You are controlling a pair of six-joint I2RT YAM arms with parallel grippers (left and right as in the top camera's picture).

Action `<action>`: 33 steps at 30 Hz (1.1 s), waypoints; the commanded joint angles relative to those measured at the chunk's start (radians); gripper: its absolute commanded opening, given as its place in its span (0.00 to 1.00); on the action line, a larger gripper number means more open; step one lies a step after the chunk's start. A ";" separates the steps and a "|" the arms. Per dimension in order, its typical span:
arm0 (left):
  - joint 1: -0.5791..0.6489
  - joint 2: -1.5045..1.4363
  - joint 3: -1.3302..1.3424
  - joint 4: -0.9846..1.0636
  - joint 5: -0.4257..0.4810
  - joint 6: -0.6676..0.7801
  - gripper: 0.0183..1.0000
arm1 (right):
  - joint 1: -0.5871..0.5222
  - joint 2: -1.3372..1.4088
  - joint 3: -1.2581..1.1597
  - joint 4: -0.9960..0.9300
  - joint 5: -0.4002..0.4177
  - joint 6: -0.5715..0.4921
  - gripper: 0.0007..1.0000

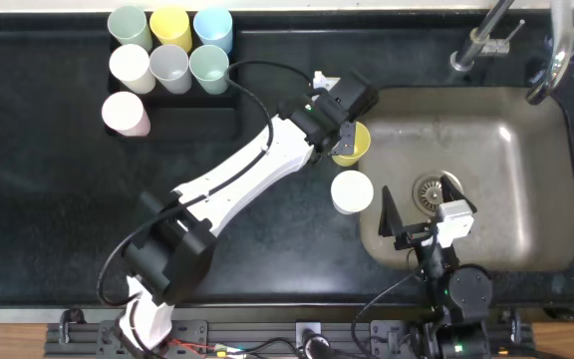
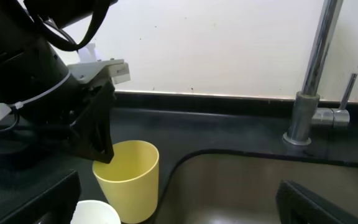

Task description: Store Cups

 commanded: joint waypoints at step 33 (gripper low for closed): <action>0.203 -0.356 0.027 -0.196 -0.328 0.023 0.02 | -0.002 -0.010 -0.014 0.005 0.000 0.001 1.00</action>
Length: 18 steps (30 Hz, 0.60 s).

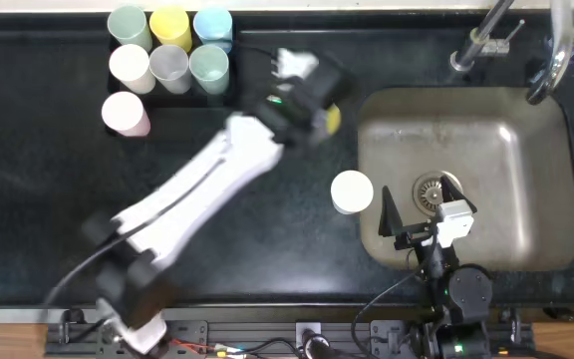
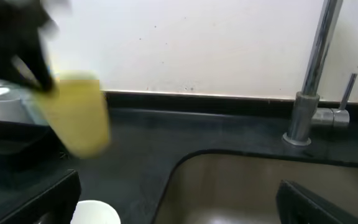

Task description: Store Cups

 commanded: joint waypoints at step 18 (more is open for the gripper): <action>0.565 -0.201 -0.284 0.056 0.087 0.037 0.02 | -0.002 -0.010 -0.013 0.006 0.001 0.001 1.00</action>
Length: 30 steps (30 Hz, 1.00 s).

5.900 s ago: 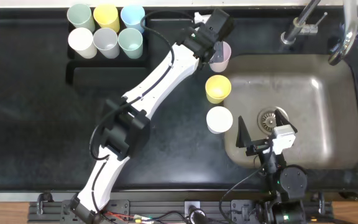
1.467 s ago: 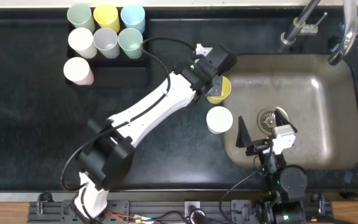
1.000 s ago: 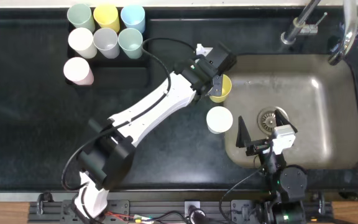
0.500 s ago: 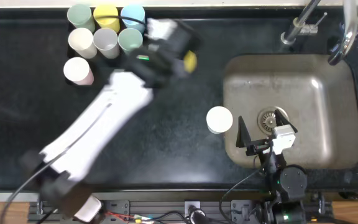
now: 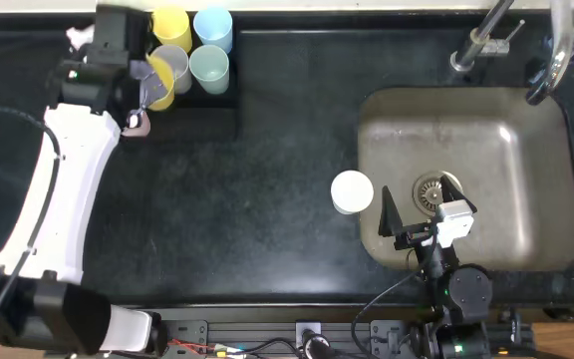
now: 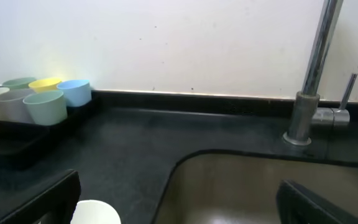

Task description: Store Cups

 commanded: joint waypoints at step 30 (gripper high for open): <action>-0.003 0.148 -0.129 0.140 0.045 0.024 0.02 | -0.002 -0.010 -0.013 0.005 0.001 0.000 1.00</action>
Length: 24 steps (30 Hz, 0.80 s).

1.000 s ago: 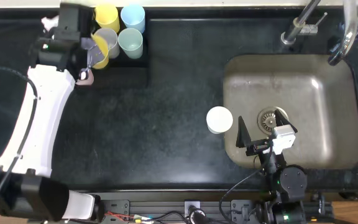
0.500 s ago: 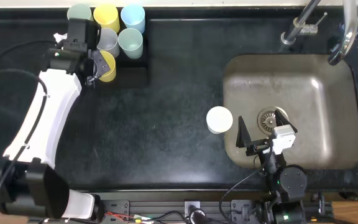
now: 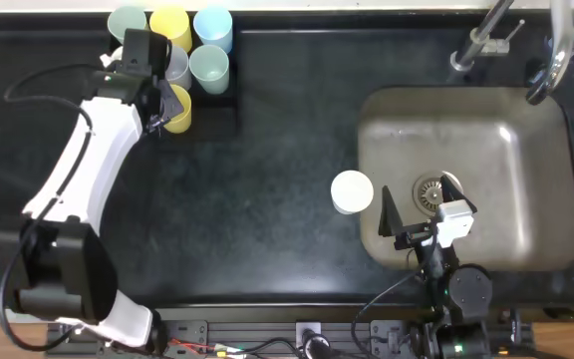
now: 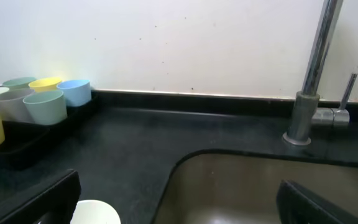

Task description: Store Cups

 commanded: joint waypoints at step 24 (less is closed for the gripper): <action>-0.002 0.026 -0.005 0.007 -0.034 -0.008 0.44 | -0.002 -0.010 -0.013 0.006 0.000 0.001 1.00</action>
